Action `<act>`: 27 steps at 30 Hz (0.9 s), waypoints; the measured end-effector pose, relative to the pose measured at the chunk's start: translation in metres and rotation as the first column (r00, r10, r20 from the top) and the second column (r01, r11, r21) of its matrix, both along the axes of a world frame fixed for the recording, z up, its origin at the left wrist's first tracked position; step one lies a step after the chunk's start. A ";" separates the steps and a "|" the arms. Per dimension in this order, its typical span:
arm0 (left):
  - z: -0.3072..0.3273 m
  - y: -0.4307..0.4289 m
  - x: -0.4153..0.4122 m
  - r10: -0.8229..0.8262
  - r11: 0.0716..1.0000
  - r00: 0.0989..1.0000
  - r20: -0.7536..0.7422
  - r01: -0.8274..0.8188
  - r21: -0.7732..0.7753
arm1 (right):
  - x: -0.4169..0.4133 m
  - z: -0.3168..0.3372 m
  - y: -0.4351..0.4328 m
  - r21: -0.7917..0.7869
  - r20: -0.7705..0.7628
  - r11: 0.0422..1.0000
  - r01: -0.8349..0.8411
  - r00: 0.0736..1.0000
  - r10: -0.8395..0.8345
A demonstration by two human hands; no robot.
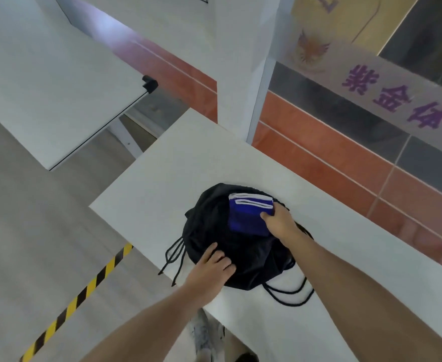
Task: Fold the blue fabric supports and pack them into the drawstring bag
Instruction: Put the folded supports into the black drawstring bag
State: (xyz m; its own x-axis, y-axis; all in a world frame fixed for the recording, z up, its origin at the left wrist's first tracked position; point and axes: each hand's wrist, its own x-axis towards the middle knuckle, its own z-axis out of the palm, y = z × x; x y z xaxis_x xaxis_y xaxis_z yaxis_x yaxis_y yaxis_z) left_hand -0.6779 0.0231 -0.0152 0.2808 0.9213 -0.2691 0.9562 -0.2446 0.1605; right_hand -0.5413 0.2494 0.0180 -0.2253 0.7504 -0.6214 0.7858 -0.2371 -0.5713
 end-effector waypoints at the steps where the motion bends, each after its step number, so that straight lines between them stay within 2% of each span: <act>1: -0.003 -0.007 -0.002 -0.079 0.997 0.997 0.005 0.078 0.025 | -0.002 0.000 0.002 0.020 0.008 1.000 -0.001 1.000 0.001; 4: -0.002 -0.021 -0.009 -0.194 0.977 0.981 -0.001 0.193 0.094 | -0.007 -0.003 0.007 0.029 0.013 1.000 -0.006 1.000 0.006; 6: 0.002 -0.020 -0.015 -0.186 0.975 0.982 0.021 0.182 0.127 | -0.010 -0.003 0.008 0.025 0.013 1.000 0.017 1.000 -0.017; 10: 0.024 0.006 -0.025 -0.054 0.968 0.988 0.144 0.016 0.252 | -0.011 0.007 0.010 0.005 -0.007 1.000 0.014 1.000 -0.014; 13: 0.042 0.037 -0.040 0.117 0.917 0.970 0.212 -0.187 0.352 | -0.009 0.017 0.008 -0.133 -0.110 0.991 0.019 0.993 -0.033; 16: 0.052 0.061 -0.055 0.211 0.902 0.944 0.255 -0.289 0.320 | -0.011 0.015 0.001 -0.291 -0.166 0.956 -0.021 0.986 -0.029; 18: 0.053 0.071 -0.062 0.174 0.950 0.964 0.200 -0.217 0.222 | -0.018 0.013 -0.006 -0.318 -0.163 0.945 -0.070 0.986 0.018; 19: 0.050 0.074 -0.064 0.125 0.975 0.979 0.160 -0.151 0.163 | -0.021 0.013 -0.011 -0.283 -0.149 0.951 -0.122 0.985 0.082; 22: 0.035 0.084 -0.070 -0.024 1.000 0.998 0.053 0.024 0.012 | -0.027 0.016 -0.024 -0.101 0.060 0.937 -0.335 0.938 0.342; 25: 0.021 0.094 -0.074 -0.056 0.995 0.998 0.012 0.056 -0.081 | -0.019 0.019 -0.036 -0.026 0.268 0.900 -0.436 0.864 0.427; 27: 0.018 0.099 -0.073 -0.059 0.993 0.998 -0.004 0.058 -0.104 | -0.012 0.016 -0.047 -0.008 0.444 0.848 -0.530 0.758 0.478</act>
State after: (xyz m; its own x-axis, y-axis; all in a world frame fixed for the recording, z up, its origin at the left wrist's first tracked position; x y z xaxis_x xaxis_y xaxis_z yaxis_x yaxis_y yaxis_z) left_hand -0.7507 0.1222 0.0023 0.3310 0.8702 -0.3649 0.9421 -0.2825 0.1809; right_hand -0.5531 0.2028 0.0344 -0.3323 0.6711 -0.6627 0.9384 0.3058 -0.1608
